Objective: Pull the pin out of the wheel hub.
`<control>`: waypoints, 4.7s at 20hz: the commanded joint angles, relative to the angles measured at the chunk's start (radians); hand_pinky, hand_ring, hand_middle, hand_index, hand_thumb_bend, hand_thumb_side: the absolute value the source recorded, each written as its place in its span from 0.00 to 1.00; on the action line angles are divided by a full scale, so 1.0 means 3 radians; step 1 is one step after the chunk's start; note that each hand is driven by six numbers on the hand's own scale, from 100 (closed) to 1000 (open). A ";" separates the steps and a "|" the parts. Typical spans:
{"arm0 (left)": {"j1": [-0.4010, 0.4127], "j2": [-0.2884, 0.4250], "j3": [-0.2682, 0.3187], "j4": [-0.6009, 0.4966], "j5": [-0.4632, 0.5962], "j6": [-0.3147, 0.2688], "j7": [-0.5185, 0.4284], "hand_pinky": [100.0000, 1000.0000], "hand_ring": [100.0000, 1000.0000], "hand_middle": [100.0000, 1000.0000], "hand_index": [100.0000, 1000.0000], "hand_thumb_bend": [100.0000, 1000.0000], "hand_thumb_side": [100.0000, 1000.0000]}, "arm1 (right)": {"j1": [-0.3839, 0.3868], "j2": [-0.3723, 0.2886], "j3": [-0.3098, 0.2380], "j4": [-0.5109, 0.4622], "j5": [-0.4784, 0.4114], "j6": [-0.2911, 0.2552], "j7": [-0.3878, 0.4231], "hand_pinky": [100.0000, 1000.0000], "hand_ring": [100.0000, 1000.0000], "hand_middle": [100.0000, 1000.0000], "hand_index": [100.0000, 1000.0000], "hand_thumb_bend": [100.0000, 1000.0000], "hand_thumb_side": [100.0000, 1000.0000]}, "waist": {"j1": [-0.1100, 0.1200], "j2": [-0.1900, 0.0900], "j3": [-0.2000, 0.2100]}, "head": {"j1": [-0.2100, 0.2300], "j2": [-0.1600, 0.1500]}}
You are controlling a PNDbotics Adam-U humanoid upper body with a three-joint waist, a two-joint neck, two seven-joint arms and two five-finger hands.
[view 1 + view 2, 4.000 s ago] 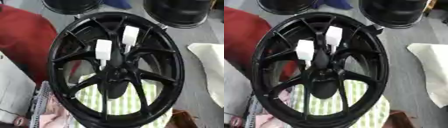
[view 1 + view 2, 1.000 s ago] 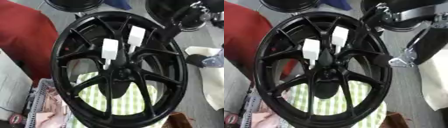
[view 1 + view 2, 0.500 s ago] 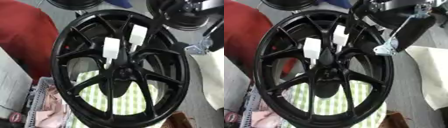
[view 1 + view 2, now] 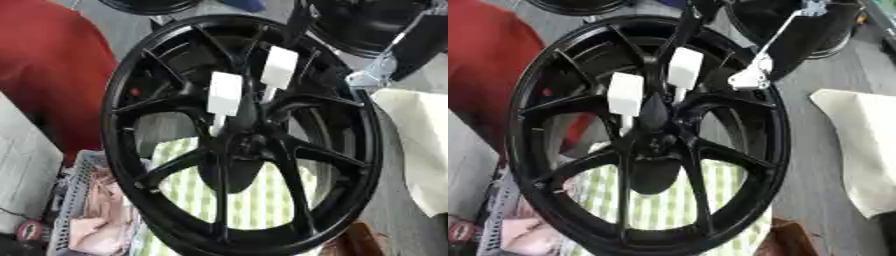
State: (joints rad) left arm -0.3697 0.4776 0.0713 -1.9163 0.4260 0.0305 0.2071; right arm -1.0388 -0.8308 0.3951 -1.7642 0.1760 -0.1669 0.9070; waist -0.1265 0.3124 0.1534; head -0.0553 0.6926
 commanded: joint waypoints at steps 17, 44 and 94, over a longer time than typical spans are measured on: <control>-0.0038 0.0009 0.0016 -0.0025 0.0013 0.0008 -0.0014 0.81 0.73 0.55 0.76 0.07 0.47 | -0.0031 0.0022 0.0055 0.0029 0.0578 0.0352 -0.0153 0.72 0.71 0.71 0.86 0.31 0.45 | -0.0006 -0.0045 0.0009 | 0.0000 0.0056; -0.0061 -0.0028 0.0009 -0.0021 0.0009 0.0027 -0.0031 0.81 0.73 0.55 0.76 0.07 0.48 | 0.0022 0.0214 0.0205 0.0318 0.1087 0.0944 -0.0204 0.71 0.75 0.75 0.84 0.25 0.51 | -0.0054 0.0031 0.0026 | 0.0000 0.0089; -0.0016 -0.0081 0.0047 0.0032 -0.0027 0.0055 -0.0010 0.82 0.74 0.55 0.76 0.06 0.49 | -0.0215 0.0210 0.0022 0.0129 0.0627 0.1276 -0.0413 0.63 0.59 0.29 0.46 0.00 0.06 | -0.0030 -0.0023 0.0003 | 0.0025 0.0082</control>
State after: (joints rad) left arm -0.3697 0.4400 0.0730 -1.8980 0.4213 0.0480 0.2005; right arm -1.0816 -0.7349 0.4253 -1.7062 0.3774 0.2118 0.7820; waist -0.1469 0.3348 0.1556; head -0.0503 0.7189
